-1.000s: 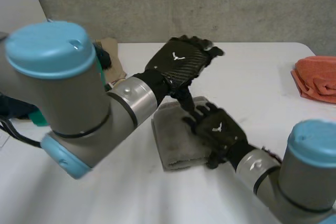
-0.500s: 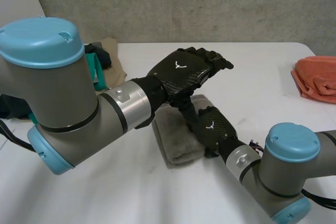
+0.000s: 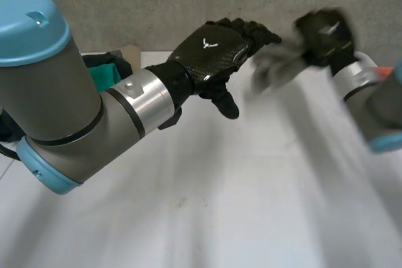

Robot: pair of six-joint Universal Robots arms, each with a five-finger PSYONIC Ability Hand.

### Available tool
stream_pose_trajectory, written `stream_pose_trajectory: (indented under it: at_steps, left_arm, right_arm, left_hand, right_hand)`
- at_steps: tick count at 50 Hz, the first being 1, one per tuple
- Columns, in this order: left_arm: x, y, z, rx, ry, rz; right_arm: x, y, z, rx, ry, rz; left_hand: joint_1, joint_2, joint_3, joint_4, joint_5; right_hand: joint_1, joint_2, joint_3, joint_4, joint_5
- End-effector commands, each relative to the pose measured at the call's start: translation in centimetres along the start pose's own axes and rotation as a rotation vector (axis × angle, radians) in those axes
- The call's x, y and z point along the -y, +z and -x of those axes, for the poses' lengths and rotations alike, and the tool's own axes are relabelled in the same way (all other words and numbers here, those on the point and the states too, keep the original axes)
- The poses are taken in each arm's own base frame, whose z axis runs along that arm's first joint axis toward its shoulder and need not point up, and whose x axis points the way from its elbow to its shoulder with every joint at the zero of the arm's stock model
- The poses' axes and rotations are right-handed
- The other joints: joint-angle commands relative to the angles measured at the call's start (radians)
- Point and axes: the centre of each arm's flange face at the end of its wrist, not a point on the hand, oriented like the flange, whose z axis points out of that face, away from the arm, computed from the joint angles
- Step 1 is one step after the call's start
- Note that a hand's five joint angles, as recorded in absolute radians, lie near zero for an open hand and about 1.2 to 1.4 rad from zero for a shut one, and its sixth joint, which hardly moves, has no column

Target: Fold the laundry.

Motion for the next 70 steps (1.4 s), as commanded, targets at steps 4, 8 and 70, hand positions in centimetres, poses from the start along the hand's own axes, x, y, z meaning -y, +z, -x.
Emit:
stream_pose_trajectory:
  at_steps: [4,8,70]
  left_arm:
    - [0.2,-0.2,-0.2,-0.004,-0.026,-0.005]
    - [-0.2,-0.2,-0.2,-0.005,-0.031,0.006]
    - [1.5,-5.7,18.1,0.784,0.315,-0.039]
  right_arm:
    - [-5.0,1.8,-16.5,-0.198,-0.082,-0.117]
    - [-10.8,0.8,-19.9,-0.168,-0.104,-0.083]
    - [3.4,-5.6,-11.5,-0.143,-0.334,-0.032]
  left_hand:
    - [0.035,0.023,0.017,0.024,0.006]
    - [0.035,0.023,0.017,0.024,0.006]
    - [0.026,0.014,0.008,0.015,-0.002]
  right_hand:
    - [0.403,0.269,0.263,0.21,0.321]
    - [0.403,0.269,0.263,0.21,0.321]
    - [-0.819,-0.953,-0.959,-1.012,-0.901]
